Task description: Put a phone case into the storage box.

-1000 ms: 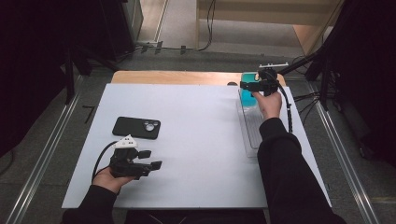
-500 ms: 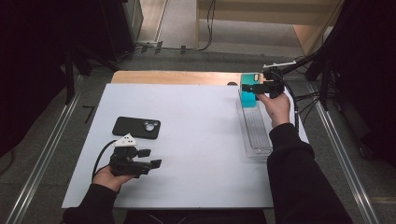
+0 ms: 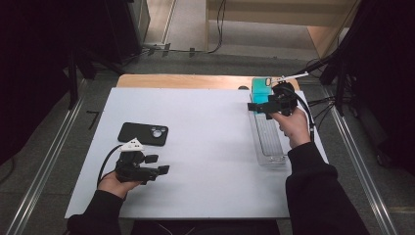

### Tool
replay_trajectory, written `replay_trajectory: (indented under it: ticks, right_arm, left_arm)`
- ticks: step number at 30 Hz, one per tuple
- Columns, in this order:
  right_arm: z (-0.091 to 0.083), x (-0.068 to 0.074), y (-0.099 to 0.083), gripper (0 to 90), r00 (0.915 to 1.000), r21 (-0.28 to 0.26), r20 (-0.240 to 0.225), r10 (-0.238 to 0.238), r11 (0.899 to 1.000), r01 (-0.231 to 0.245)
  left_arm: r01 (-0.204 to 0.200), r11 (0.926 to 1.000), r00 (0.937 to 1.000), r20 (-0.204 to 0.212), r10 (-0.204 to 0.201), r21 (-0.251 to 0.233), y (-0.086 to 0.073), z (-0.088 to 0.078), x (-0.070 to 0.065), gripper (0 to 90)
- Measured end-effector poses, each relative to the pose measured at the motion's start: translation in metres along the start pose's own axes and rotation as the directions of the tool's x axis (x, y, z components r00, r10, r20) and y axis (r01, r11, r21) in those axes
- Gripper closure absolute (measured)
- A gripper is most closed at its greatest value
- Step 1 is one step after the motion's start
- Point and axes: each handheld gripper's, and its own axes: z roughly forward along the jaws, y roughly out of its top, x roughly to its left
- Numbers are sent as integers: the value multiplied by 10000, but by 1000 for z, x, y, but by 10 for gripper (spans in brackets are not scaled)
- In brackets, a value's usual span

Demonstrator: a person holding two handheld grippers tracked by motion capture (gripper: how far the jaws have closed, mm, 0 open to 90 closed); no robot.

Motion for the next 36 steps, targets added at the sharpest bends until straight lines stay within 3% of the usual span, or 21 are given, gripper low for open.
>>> replay_trajectory:
  ticks: [7,10,12,28,36]
  right_arm:
    - [-5,10,-15,0,9986,0,-513,-132,9999,132]
    - [-6,17,-20,1,9983,150,-472,-328,9993,335]
    - [-9,22,-24,133,9983,39,-378,-437,9990,439]
    - [-13,46,-52,139,9807,388,-1810,-740,9959,823]
    - [-16,57,-72,141,9726,382,-2005,-1175,9911,1276]
  left_arm:
    - [-68,10000,10000,-9,68,-36,1,-3,0,319]
    - [-83,9999,10000,-25,83,-68,1,-4,1,318]
    - [-31,10000,10000,-31,30,-69,1,-4,1,318]
    - [-84,10000,9999,130,84,13,8,-1,3,319]
    - [-126,9999,9997,223,126,0,11,1,3,319]
